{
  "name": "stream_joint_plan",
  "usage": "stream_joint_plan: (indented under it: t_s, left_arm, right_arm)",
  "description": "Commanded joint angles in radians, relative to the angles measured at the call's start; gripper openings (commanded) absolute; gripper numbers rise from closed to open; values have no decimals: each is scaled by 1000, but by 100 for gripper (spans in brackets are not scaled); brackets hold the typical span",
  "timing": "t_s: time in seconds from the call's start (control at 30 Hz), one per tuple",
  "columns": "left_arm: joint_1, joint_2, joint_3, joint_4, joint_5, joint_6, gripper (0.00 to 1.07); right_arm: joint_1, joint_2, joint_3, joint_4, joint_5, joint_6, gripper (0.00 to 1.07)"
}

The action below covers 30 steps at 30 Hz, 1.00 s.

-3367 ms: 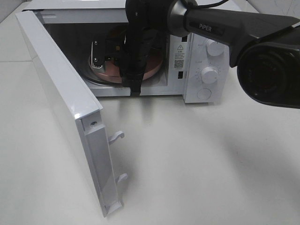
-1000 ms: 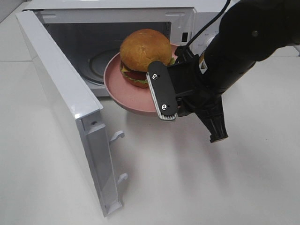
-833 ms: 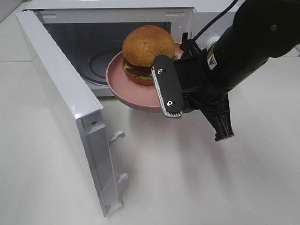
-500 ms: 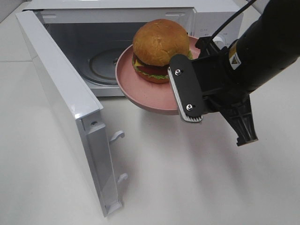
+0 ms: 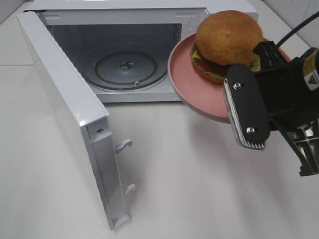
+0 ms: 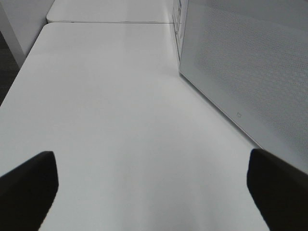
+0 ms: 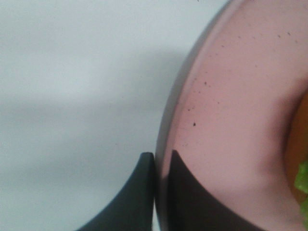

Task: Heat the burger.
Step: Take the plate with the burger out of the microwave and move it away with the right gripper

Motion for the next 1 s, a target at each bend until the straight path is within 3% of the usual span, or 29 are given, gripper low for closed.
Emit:
stream_joint_plan:
  t_s: [0.03,0.43,1.0]
  left_arm:
    - [3,-4,-1,1,-1,-5,101]
    - [3,-4,-1,1,-1,-5,101]
    - [3,-4,-1,1,-1,-5,101]
  right_arm:
    - [-12,-34,22,-16,12,37,0]
    - [-12,-169,115,-56,86,138,0]
    - [-12,-214,202,-173,86,408,0]
